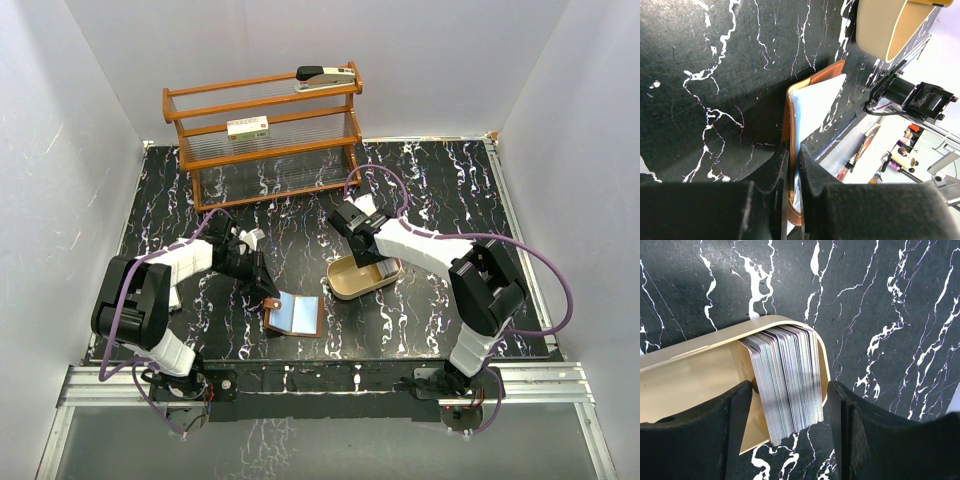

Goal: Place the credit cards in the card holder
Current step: Pick up the credit card from the storage box.

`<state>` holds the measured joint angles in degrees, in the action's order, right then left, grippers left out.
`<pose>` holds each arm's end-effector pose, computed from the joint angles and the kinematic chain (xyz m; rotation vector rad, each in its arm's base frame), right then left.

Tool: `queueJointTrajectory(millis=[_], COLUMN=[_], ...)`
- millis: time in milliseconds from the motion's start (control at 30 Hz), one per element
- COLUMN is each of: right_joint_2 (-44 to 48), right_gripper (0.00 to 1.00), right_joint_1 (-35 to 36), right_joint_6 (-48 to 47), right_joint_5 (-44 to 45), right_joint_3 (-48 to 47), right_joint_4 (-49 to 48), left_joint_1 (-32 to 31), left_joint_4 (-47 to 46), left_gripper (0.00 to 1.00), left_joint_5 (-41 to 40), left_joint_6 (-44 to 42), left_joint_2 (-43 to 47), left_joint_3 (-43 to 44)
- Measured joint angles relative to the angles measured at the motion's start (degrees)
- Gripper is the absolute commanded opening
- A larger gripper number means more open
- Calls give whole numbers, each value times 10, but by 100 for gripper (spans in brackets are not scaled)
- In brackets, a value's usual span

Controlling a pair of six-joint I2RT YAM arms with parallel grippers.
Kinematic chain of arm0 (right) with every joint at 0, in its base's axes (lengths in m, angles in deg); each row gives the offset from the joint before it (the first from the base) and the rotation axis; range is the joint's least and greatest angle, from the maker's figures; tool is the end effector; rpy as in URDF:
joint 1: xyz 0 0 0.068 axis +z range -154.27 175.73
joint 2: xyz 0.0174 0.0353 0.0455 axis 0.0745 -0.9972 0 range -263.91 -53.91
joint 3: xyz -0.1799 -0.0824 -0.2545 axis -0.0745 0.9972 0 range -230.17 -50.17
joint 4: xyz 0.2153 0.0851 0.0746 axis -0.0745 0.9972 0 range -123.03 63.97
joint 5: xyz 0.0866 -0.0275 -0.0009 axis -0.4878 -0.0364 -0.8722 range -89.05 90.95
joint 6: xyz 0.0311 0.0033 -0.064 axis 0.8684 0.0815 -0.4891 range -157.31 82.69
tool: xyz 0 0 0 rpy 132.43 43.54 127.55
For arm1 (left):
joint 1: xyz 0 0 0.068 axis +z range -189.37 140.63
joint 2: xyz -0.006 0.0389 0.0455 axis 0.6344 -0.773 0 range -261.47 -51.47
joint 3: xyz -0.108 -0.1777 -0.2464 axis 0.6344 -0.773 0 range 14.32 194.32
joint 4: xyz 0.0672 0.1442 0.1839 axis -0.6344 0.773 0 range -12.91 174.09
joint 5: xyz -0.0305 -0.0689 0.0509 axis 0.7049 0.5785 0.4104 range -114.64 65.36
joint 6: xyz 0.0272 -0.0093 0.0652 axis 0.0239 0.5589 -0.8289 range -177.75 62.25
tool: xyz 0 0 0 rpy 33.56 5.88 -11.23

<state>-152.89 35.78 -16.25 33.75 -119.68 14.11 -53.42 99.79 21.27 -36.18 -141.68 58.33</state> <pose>0.2679 0.1839 0.2461 -0.3415 2.5881 -0.5056 0.2437 -0.1044 0.2002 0.0361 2.7767 -1.2738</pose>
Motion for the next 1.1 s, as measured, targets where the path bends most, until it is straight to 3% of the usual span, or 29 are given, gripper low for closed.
queueJointTrajectory(millis=[1100], right_joint_2=[-4], right_gripper=[10], right_joint_1=[0], right_joint_6=[0], right_joint_5=[20], right_joint_3=[-5], right_joint_4=[7], left_joint_1=[-3], left_joint_4=[0], left_gripper=[5], left_joint_5=[0], left_joint_6=[-1], left_joint_2=[0], left_joint_3=[0])
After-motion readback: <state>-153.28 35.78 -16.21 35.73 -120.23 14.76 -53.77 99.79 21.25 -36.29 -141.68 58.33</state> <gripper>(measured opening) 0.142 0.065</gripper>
